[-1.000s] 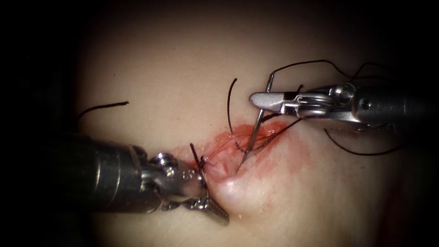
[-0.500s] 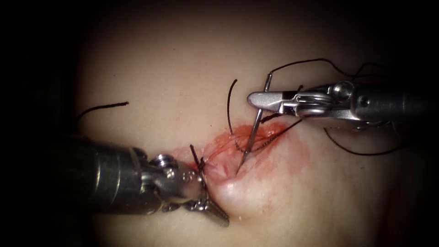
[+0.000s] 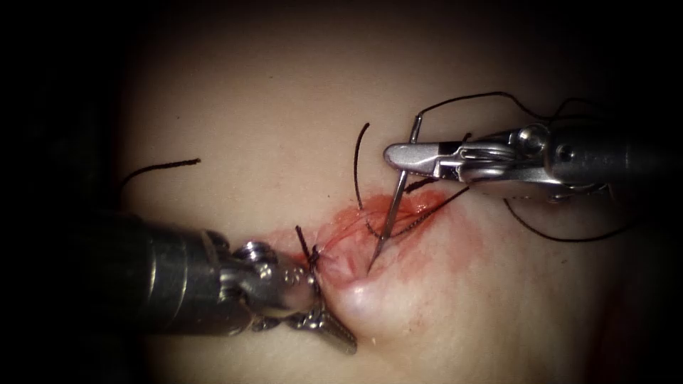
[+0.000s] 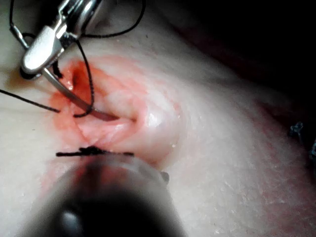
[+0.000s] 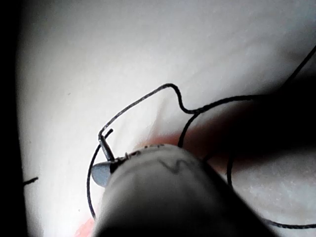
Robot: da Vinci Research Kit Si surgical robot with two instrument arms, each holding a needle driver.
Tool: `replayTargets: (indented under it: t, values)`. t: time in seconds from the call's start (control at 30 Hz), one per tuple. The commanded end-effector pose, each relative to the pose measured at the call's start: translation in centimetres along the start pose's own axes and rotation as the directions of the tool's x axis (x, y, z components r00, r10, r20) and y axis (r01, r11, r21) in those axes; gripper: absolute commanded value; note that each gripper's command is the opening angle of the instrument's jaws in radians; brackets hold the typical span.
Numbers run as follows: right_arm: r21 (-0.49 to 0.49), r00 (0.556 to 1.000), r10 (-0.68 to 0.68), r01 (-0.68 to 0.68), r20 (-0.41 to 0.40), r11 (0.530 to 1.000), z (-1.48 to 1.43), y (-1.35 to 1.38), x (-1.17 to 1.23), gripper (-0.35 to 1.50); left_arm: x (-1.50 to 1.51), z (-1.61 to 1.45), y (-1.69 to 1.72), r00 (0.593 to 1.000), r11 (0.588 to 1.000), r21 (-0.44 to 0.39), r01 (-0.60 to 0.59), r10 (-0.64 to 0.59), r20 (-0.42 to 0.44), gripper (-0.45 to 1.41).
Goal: Wound Closure
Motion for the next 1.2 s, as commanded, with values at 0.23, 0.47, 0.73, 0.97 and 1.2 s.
replayTargets:
  t: [0.23,0.47,0.73,0.97,1.2]
  values:
    - [0.017,0.999,0.041,-0.041,0.017,0.999,0.1,-0.08,-0.07,-0.35,0.01,0.06,-0.03,1.0,1.0,-0.001,0.0,0.0,0.0,-0.45]
    - [0.023,0.998,0.058,-0.059,0.027,0.998,0.12,-0.09,-0.12,-0.35,0.01,0.06,-0.03,1.0,1.0,-0.001,0.0,0.0,0.0,-0.45]
    - [0.036,0.996,0.075,-0.076,0.044,0.996,0.16,-0.1,-0.2,-0.35,0.01,0.06,-0.03,1.0,1.0,-0.001,0.0,0.0,0.0,-0.45]
    - [0.048,0.994,0.091,-0.094,0.054,0.994,0.2,-0.11,-0.24,-0.35,0.01,0.06,-0.03,1.0,1.0,-0.001,0.0,0.0,0.0,-0.45]
    - [0.053,0.994,0.091,-0.095,0.066,0.994,0.25,-0.12,-0.28,-0.35,0.01,0.06,-0.03,1.0,1.0,-0.001,0.0,0.0,0.0,-0.45]
